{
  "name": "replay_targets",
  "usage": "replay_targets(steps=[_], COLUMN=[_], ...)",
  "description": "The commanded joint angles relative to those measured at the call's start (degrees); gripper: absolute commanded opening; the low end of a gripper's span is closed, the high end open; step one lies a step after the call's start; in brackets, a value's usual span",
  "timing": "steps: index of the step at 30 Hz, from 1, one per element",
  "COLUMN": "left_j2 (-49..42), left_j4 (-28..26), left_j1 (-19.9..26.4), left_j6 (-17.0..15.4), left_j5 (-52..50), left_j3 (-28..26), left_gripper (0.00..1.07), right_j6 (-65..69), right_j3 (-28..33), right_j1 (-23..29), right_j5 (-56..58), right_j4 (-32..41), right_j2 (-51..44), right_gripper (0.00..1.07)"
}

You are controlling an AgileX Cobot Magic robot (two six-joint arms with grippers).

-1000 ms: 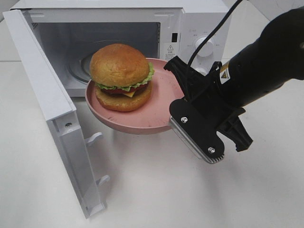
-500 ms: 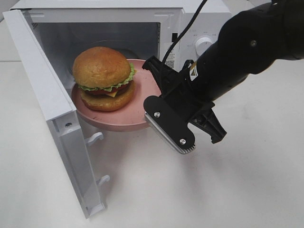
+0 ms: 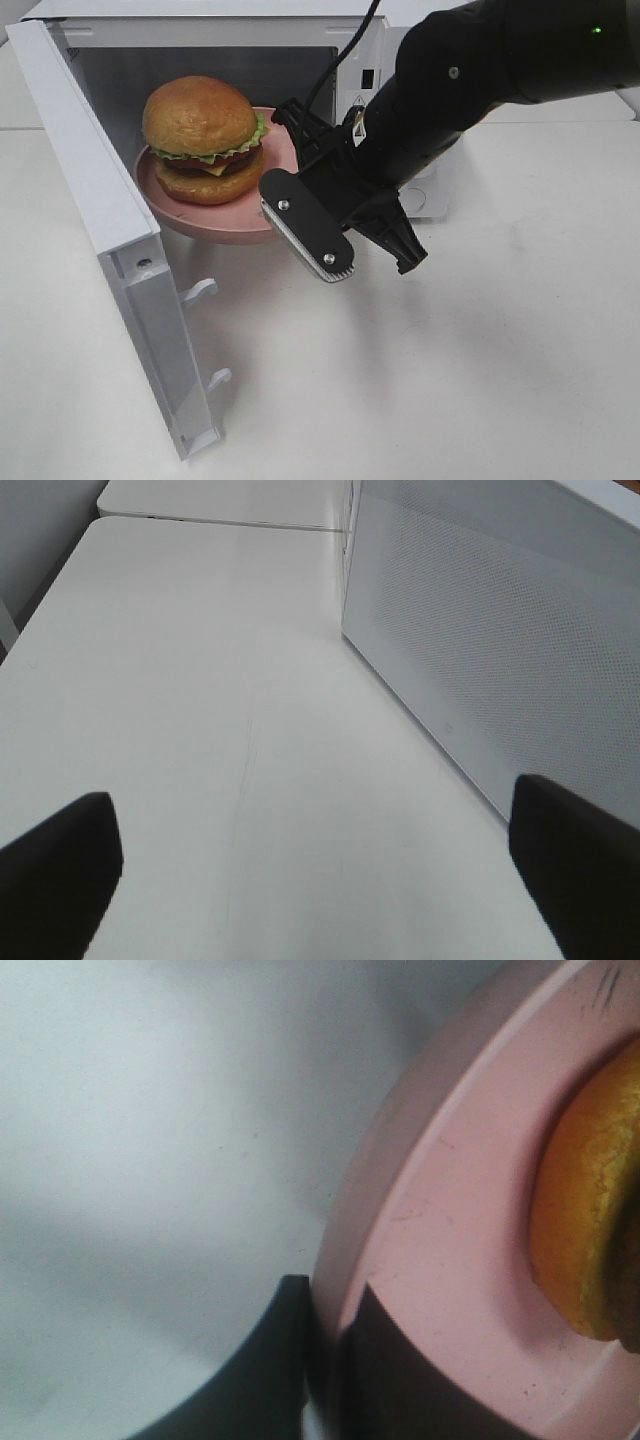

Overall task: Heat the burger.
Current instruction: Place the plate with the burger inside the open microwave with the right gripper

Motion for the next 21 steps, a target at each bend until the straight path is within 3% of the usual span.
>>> replay_targets(steps=[1,21], left_j2=[-1.2,-1.2], left_j4=[-0.1,-0.1], left_j1=[-0.2,-0.2], left_j6=[-0.1,-0.1], left_j5=[-0.6,-0.6], left_j3=[0.1,0.1], left_gripper=[1.01,1.01], right_j6=[0.9,7.3], right_j3=[-4.1,-19.9], right_j1=[0.1,0.1], right_j5=[-1.9,6.0], right_j4=[-0.5,-5.3], right_j2=[1.7,12.7], right_gripper=[0.0,0.01])
